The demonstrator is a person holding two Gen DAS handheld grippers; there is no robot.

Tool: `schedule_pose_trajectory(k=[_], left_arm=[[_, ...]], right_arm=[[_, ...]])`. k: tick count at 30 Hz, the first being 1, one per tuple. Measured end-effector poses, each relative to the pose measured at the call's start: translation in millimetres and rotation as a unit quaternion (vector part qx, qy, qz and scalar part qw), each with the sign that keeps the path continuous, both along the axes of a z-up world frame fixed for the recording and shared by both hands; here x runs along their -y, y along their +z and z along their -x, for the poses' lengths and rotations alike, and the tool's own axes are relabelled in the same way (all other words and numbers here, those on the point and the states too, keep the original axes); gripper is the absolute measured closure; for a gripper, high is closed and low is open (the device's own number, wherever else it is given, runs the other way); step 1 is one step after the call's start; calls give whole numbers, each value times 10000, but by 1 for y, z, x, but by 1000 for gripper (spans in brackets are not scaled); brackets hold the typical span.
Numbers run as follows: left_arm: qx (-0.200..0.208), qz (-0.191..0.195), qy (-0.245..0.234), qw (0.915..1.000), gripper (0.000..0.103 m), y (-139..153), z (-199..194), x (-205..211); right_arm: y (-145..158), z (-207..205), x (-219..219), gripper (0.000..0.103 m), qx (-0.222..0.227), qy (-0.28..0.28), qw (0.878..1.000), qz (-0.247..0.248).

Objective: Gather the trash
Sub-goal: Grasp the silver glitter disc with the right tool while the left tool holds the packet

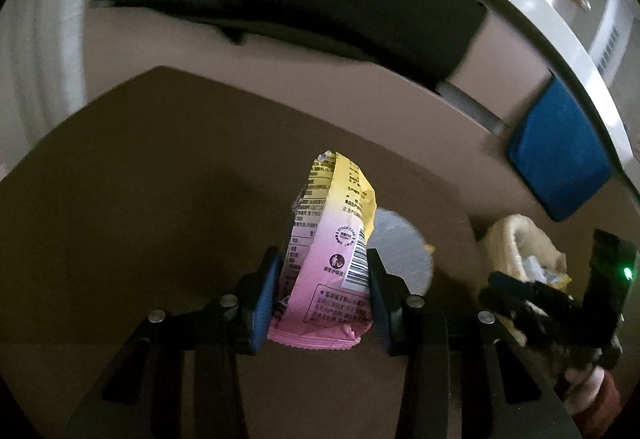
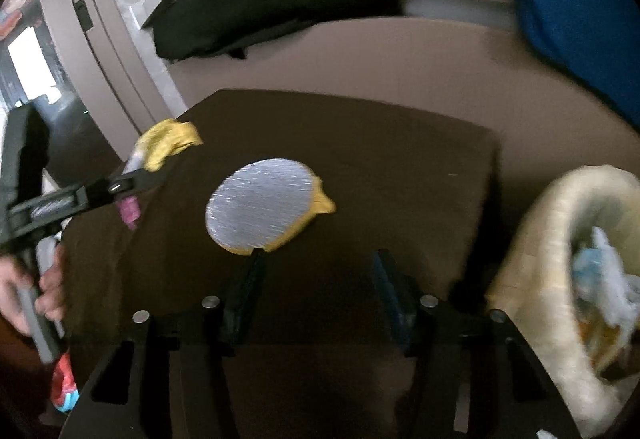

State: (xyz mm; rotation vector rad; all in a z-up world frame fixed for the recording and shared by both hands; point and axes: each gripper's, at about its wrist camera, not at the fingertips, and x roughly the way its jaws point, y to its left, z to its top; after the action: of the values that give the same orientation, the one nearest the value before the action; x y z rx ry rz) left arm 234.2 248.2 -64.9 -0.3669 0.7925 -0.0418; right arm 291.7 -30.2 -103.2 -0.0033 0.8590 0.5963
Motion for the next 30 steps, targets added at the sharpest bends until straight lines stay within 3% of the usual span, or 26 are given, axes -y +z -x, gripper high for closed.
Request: schedule_pose_trajectory(k=[2, 8, 14, 18, 22, 24, 30], left_arm=[[-19, 37, 196, 9998, 61, -4, 18, -15], [-150, 640, 531, 9964, 61, -30, 57, -45], [-85, 740, 643, 9952, 61, -39, 68, -52], [-37, 757, 607, 9953, 61, -40, 70, -52], [-30, 758, 600, 9953, 61, -41, 72, -54], [-41, 736, 545, 9958, 61, -42, 75, -53], [-74, 666, 273, 9974, 61, -44, 77, -38]], right_arm=[[-4, -10, -15, 58, 41, -78, 10000, 44], [-17, -47, -30, 60, -174, -322, 9993, -14], [-30, -65, -41, 59, -614, -386, 9970, -258], [-30, -58, -66, 61, -256, -175, 9991, 281], [-22, -49, -88, 82, 147, 41, 9960, 884], [-11, -43, -94, 89, 320, 160, 9950, 937], [29, -20, -105, 90, 868, 404, 9916, 874]])
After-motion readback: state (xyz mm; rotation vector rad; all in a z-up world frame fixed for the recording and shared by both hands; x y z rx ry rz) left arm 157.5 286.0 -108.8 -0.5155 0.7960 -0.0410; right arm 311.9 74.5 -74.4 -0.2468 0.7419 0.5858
